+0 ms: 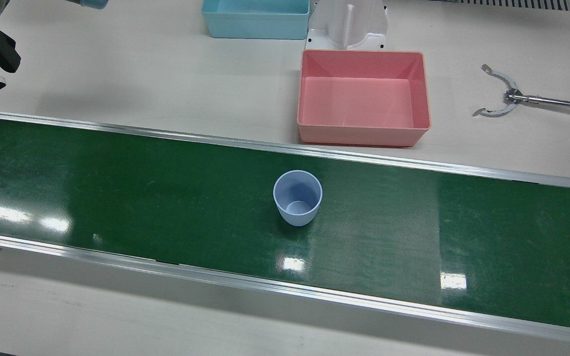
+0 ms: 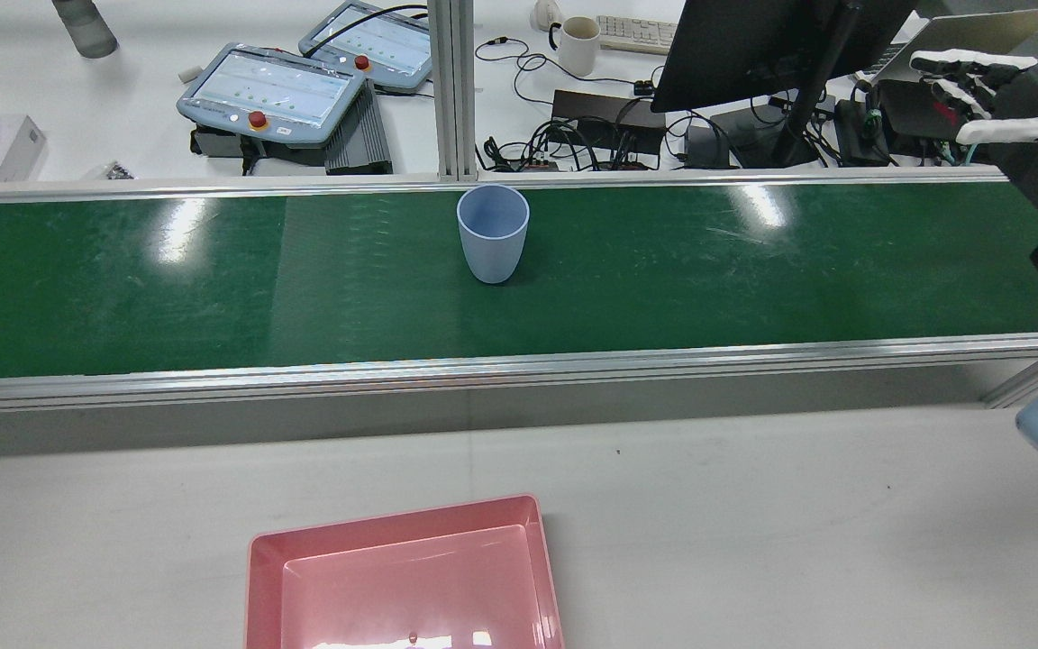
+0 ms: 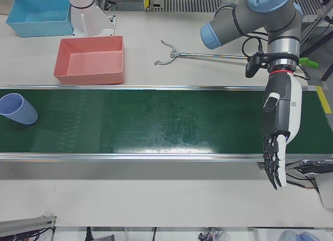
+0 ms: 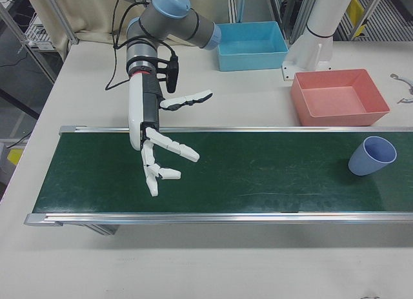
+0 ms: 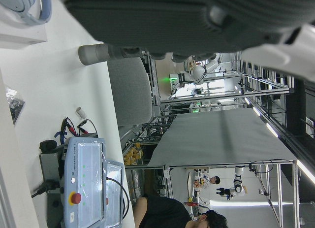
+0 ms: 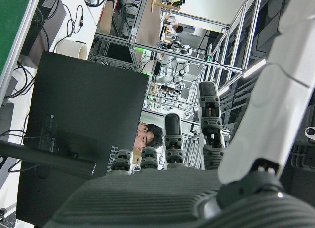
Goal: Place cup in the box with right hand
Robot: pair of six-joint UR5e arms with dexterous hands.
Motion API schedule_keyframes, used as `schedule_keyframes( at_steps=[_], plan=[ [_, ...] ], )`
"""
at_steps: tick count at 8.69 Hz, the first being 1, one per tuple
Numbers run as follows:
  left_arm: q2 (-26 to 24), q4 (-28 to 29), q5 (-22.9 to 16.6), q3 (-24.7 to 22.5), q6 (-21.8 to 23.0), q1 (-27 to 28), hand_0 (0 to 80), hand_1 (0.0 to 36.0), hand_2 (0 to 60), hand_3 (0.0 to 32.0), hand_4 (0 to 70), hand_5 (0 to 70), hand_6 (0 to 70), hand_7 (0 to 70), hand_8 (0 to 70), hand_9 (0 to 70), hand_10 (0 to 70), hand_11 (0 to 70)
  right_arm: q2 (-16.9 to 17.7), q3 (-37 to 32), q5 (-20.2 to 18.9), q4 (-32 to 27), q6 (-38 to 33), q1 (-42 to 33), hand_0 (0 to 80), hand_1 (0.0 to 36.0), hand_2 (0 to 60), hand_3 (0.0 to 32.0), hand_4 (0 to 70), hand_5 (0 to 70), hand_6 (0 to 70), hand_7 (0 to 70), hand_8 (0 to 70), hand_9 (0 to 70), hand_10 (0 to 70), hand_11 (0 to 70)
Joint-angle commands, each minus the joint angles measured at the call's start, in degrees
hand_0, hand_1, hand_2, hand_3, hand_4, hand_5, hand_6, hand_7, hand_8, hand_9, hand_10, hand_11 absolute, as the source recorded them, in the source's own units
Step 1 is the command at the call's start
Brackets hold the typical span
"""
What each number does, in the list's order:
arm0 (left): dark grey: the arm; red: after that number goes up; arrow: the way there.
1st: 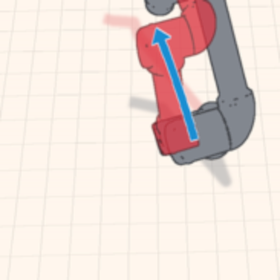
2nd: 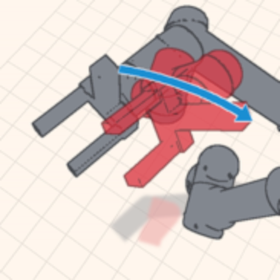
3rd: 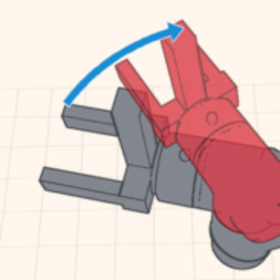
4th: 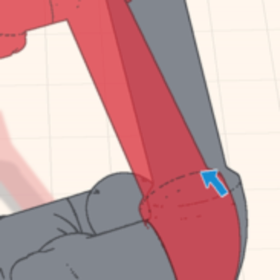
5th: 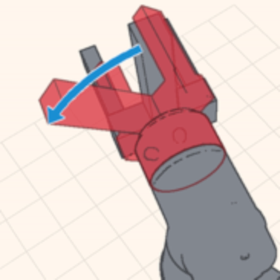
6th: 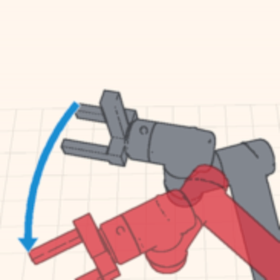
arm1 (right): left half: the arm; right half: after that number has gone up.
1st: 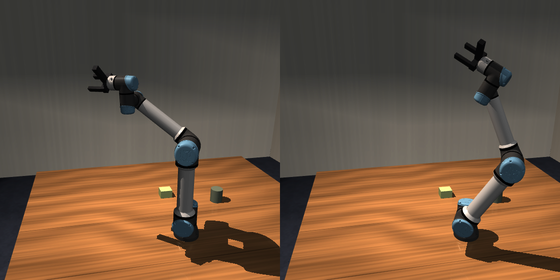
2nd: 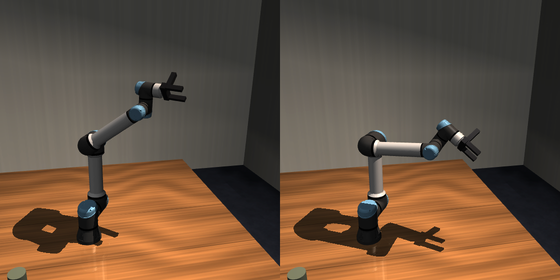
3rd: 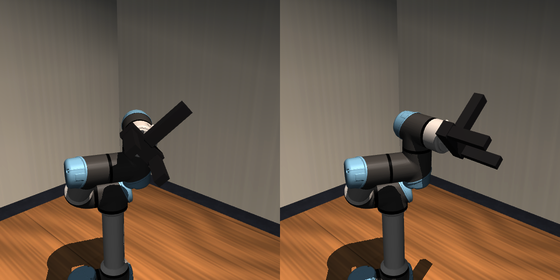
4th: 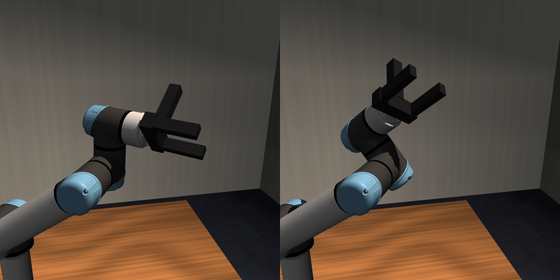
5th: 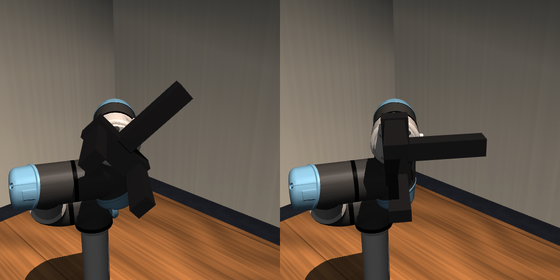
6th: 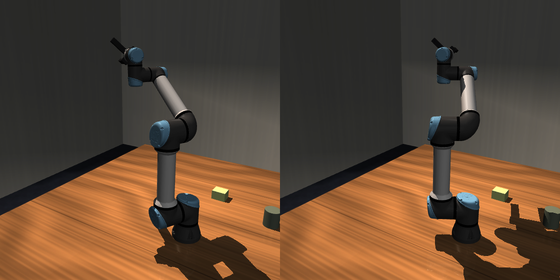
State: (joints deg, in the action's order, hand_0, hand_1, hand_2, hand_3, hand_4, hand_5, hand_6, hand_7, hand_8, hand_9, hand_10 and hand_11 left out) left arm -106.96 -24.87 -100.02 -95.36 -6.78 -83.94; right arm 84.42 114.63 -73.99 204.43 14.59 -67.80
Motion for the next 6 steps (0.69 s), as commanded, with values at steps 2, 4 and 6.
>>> schedule_keyframes(
  at_steps=[2,4,6],
  plan=[
    [0.0,0.0,0.0,0.0,0.01,0.0,0.0,0.0,0.0,0.0,0.0,0.0,0.0,0.0,0.0,0.0,0.0,0.0,-0.04,-0.19,-0.01,0.0,-0.18,-0.14,54.2,6.7,0.0,3.6,28.9,4.5,7.8,41.3,2.7,10.2,4.7,8.1],
    [0.0,0.0,0.0,0.0,-0.07,0.0,0.0,0.0,0.0,0.0,0.0,0.0,0.0,0.0,0.0,0.0,0.0,0.0,-0.04,-0.19,-0.01,0.0,-0.18,-0.05,54.2,6.8,0.0,4.4,27.9,4.5,7.4,39.6,2.3,9.3,4.4,7.8],
    [0.0,0.0,0.0,0.0,-0.07,0.0,0.0,0.0,0.0,0.0,0.0,0.0,0.0,0.0,0.0,0.0,0.0,0.0,-0.04,-0.45,-0.01,0.0,-0.18,-0.05,54.2,6.8,0.0,4.0,28.4,4.5,7.6,40.3,2.4,9.5,4.7,8.2]
  ],
)
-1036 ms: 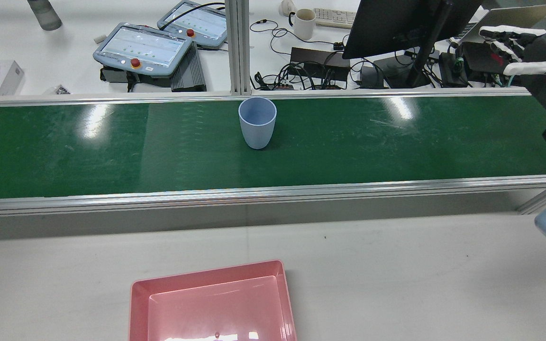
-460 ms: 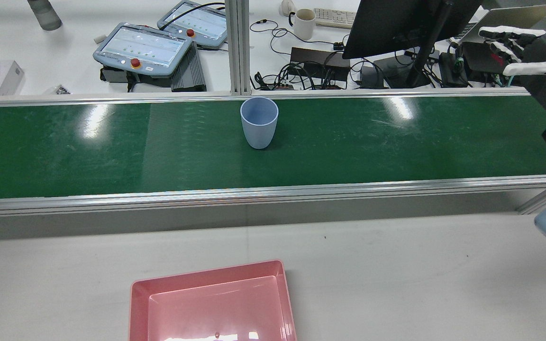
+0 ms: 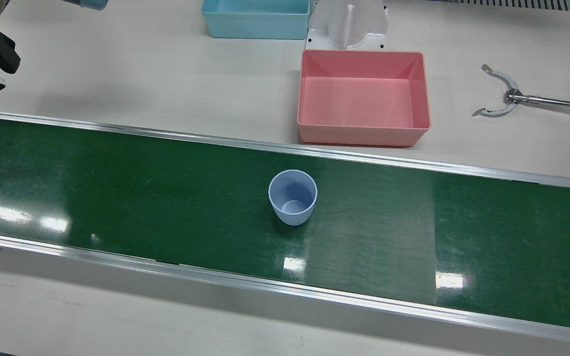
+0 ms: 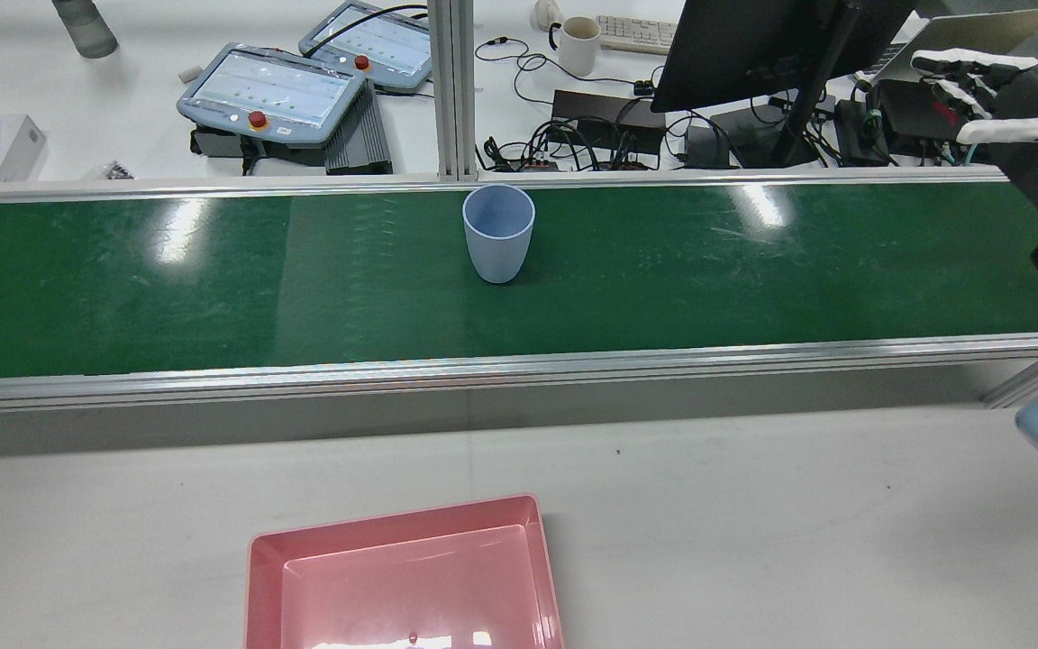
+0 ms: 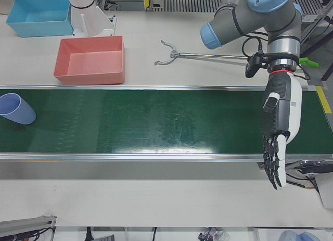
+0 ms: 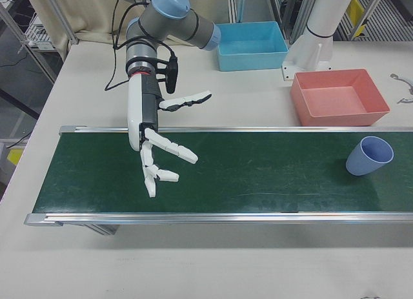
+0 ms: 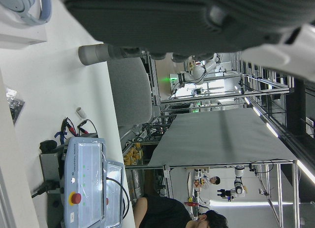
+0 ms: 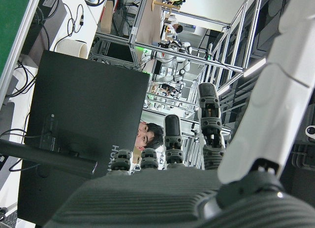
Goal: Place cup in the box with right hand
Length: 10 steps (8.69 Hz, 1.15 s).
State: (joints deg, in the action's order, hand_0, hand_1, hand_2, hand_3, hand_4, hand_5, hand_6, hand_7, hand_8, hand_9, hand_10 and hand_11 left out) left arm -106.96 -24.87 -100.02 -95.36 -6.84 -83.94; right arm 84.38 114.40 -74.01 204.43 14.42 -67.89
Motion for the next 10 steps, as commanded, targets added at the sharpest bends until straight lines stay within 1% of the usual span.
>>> schedule_keyframes(
  at_steps=[1,3,4,5,7,10],
  plan=[
    [0.0,0.0,0.0,0.0,-0.01,0.0,0.0,0.0,0.0,0.0,0.0,0.0,0.0,0.0,0.0,0.0,0.0,0.0,-0.09,-0.4,0.0,0.0,0.0,-0.22,54.2,6.9,0.0,4.0,28.3,4.5,7.6,40.1,2.3,9.4,4.5,7.9],
    [0.0,0.0,0.0,0.0,-0.01,0.0,0.0,0.0,0.0,0.0,0.0,0.0,0.0,0.0,0.0,0.0,0.0,0.0,-0.09,-0.49,0.0,0.0,0.0,-0.31,54.2,7.0,0.0,3.6,29.0,4.5,7.7,41.0,2.4,9.7,4.6,8.2],
    [0.0,0.0,0.0,0.0,0.07,0.0,0.0,0.0,0.0,0.0,0.0,0.0,0.0,0.0,0.0,0.0,0.0,0.0,-0.09,-0.49,0.0,0.0,0.0,-0.31,54.3,7.0,0.0,3.8,28.5,4.5,7.5,40.0,2.3,9.3,4.4,7.7],
    [0.0,0.0,0.0,0.0,-0.01,0.0,0.0,0.0,0.0,0.0,0.0,0.0,0.0,0.0,0.0,0.0,0.0,0.0,-0.09,-0.41,0.0,0.0,0.0,-0.31,54.1,7.1,0.0,4.2,28.6,4.5,7.6,40.6,2.3,9.5,4.3,7.6],
    [0.0,0.0,0.0,0.0,-0.01,0.0,0.0,0.0,0.0,0.0,0.0,0.0,0.0,0.0,0.0,0.0,0.0,0.0,-0.18,-0.49,-0.7,-0.09,-0.09,-0.14,53.7,7.3,0.0,3.2,29.3,4.5,7.8,41.4,2.4,9.7,4.3,7.5],
    [0.0,0.0,0.0,0.0,0.07,-0.09,0.0,0.0,0.0,0.0,0.0,0.0,0.0,0.0,0.0,0.0,0.0,0.0,-0.26,-0.49,-0.79,-0.09,-0.18,-0.4,53.2,8.0,0.0,3.2,27.9,4.6,7.3,38.2,2.4,9.1,4.7,8.2]
  ],
)
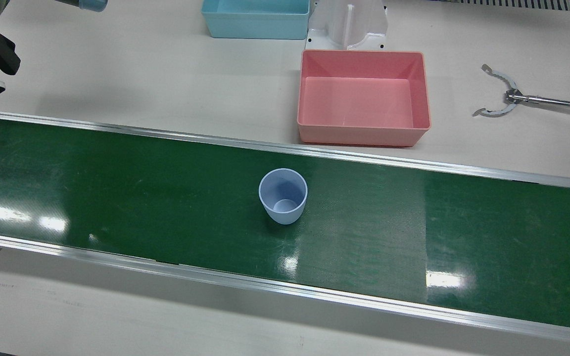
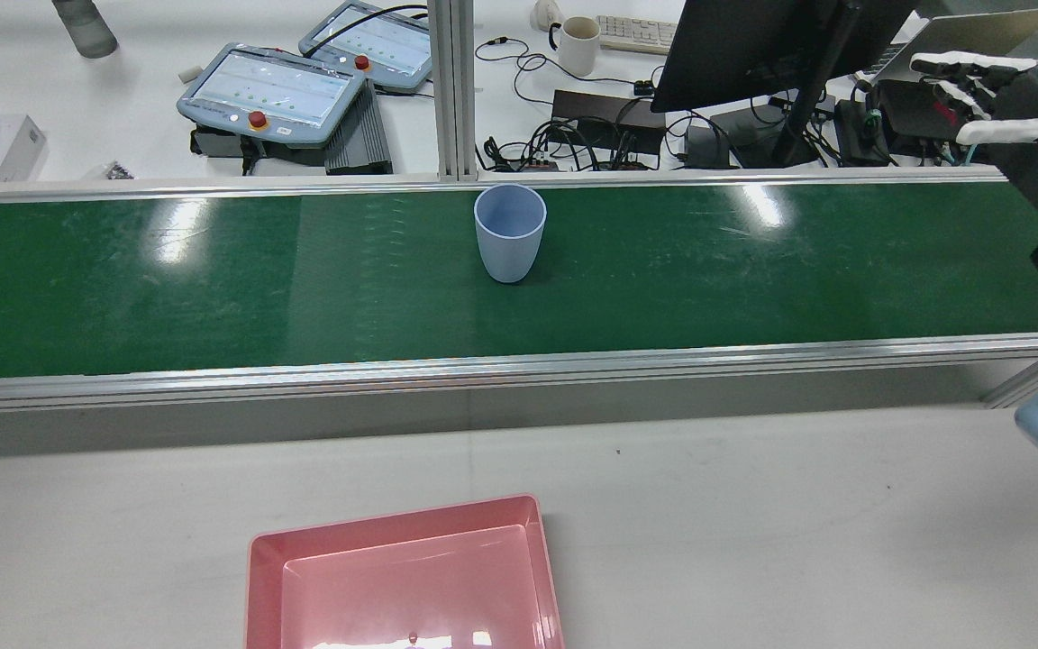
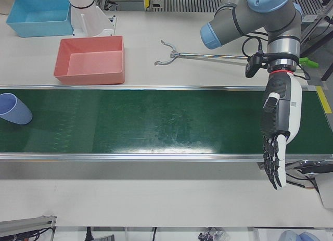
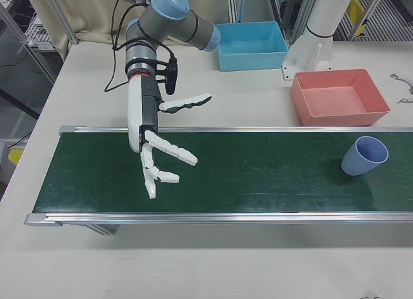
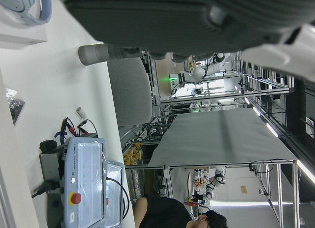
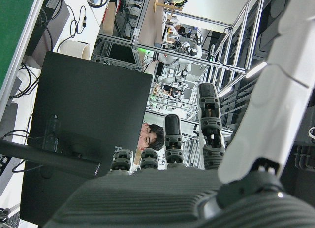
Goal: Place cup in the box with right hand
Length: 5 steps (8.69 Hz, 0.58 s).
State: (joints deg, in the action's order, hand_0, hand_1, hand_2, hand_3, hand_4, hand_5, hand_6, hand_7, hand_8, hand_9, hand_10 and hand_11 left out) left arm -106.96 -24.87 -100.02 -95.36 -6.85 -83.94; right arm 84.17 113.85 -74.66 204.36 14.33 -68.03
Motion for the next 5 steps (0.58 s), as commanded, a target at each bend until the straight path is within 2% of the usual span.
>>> schedule_keyframes(
  at_steps=[1,5],
  plan=[
    [0.0,0.0,0.0,0.0,0.09,0.0,0.0,0.0,0.0,0.0,0.0,0.0,0.0,0.0,0.0,0.0,0.0,0.0,-0.06,-0.03,-0.13,0.07,-0.09,-0.17,53.2,8.2,0.0,2.8,28.4,4.6,7.6,39.5,2.5,9.4,4.8,8.3],
    [0.0,0.0,0.0,0.0,0.0,0.0,0.0,0.0,0.0,0.0,0.0,0.0,0.0,0.0,0.0,0.0,0.0,0.0,-0.23,-0.3,-0.13,-0.01,0.0,-0.17,53.2,8.5,0.0,2.8,28.6,4.6,7.6,39.4,2.3,9.1,4.7,8.2]
  ],
)
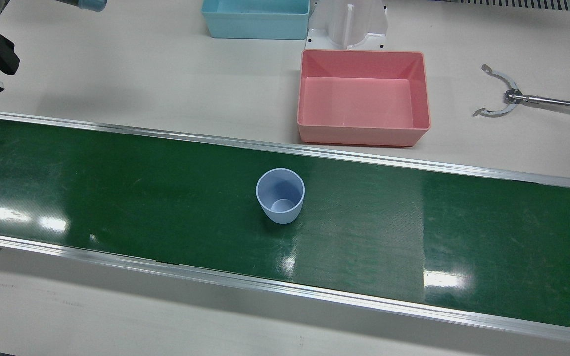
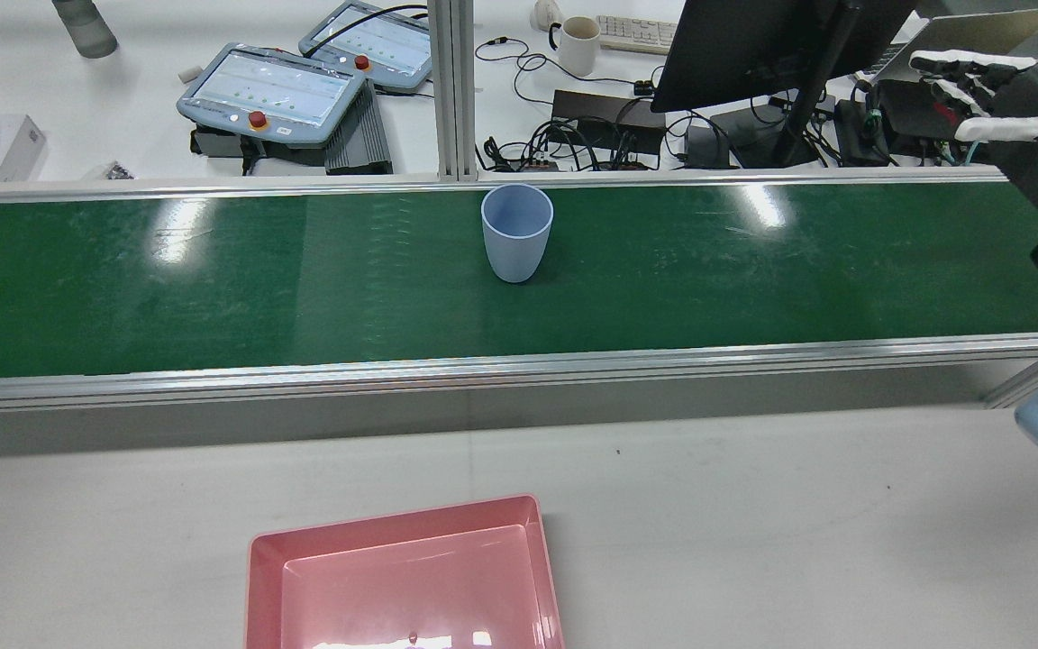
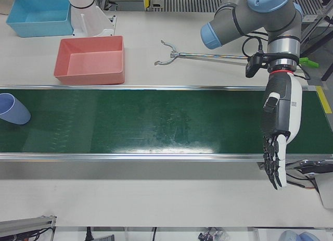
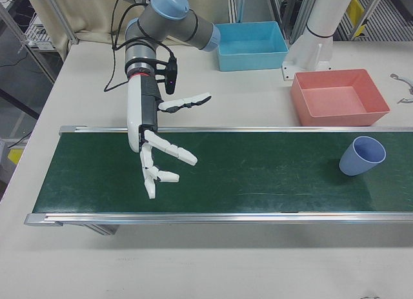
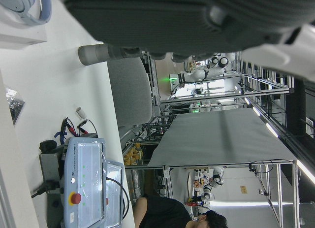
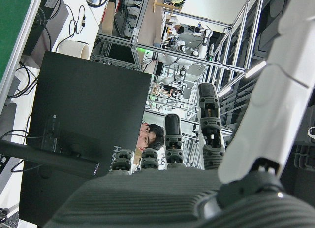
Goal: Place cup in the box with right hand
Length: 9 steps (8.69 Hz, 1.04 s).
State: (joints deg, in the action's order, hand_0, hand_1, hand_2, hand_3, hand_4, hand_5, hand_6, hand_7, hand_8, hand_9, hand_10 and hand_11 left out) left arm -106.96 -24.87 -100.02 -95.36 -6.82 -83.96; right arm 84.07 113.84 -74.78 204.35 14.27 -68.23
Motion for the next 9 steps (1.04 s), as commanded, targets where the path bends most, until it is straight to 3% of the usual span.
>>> schedule_keyframes(
  at_steps=[1,4,7,9],
  plan=[
    [0.0,0.0,0.0,0.0,0.05,-0.06,0.0,0.0,0.0,0.0,0.0,0.0,0.0,0.0,0.0,0.0,0.0,0.0,-0.65,-0.63,-0.02,-0.01,0.06,0.02,53.3,8.6,0.0,3.0,27.7,4.7,7.3,38.2,2.2,8.8,4.5,8.0],
    [0.0,0.0,0.0,0.0,-0.04,0.03,0.0,0.0,0.0,0.0,0.0,0.0,0.0,0.0,0.0,0.0,0.0,0.0,-0.4,-0.11,-0.11,-0.01,-0.12,-0.24,53.4,8.6,0.0,2.4,28.9,4.6,7.8,40.6,2.4,9.5,4.8,8.3],
    [0.0,0.0,0.0,0.0,0.05,0.03,0.0,0.0,0.0,0.0,0.0,0.0,0.0,0.0,0.0,0.0,0.0,0.0,-0.75,-0.46,-0.63,0.08,-0.03,-0.15,53.5,8.6,0.0,3.6,26.8,4.7,7.0,36.2,2.0,8.2,4.4,7.8],
    [0.0,0.0,0.0,0.0,0.05,0.03,0.0,0.0,0.0,0.0,0.0,0.0,0.0,0.0,0.0,0.0,0.0,0.0,-0.66,-0.46,-0.72,0.08,-0.03,-0.15,53.5,8.8,0.0,3.4,27.7,4.7,7.4,38.8,2.0,8.7,4.4,7.8]
  ],
)
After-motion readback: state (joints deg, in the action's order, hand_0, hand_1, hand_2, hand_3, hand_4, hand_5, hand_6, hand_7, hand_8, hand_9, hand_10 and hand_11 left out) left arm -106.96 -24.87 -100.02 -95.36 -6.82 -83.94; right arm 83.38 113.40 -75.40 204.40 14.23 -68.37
